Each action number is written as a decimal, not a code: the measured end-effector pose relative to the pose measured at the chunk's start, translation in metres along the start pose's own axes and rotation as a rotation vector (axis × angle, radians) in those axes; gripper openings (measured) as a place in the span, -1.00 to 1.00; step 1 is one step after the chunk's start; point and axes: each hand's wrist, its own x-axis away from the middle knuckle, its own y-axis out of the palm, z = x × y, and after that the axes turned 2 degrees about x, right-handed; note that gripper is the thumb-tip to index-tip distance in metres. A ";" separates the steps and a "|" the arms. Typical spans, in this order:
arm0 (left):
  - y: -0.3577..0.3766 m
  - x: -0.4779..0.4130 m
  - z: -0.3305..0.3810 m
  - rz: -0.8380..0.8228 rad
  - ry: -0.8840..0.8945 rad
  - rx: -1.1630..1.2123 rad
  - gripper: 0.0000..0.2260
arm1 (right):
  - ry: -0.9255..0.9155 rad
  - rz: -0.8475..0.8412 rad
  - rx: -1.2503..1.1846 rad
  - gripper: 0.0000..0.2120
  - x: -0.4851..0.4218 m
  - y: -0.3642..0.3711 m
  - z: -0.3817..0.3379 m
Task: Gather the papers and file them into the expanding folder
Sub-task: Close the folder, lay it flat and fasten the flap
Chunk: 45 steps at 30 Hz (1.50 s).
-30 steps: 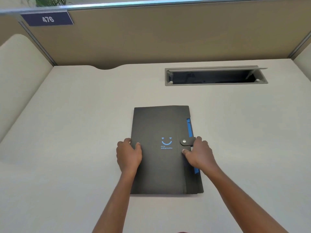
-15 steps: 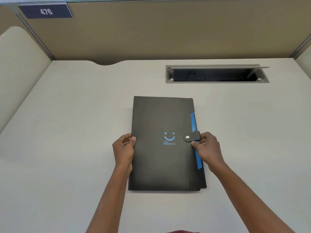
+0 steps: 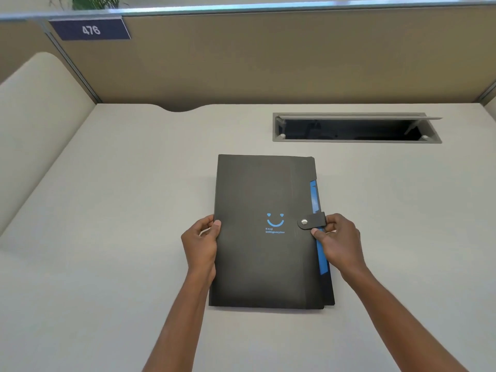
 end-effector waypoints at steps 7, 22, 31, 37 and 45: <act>0.002 -0.051 0.031 0.042 0.080 0.020 -0.88 | -0.107 0.000 0.003 -0.90 -0.033 0.016 -0.045; 0.027 -0.186 0.068 0.110 0.078 -0.189 -0.91 | -0.089 -0.006 0.017 -0.88 -0.140 0.098 -0.113; 0.035 -0.215 0.063 0.133 0.129 -0.392 -0.92 | -0.055 -0.024 0.089 -0.88 -0.167 0.121 -0.118; 0.039 -0.220 0.062 0.138 0.177 -0.484 -0.85 | -0.063 -0.030 0.129 -0.89 -0.174 0.126 -0.119; 0.045 -0.220 0.058 0.142 0.207 -0.514 -0.87 | -0.058 0.012 0.296 -0.83 -0.175 0.125 -0.117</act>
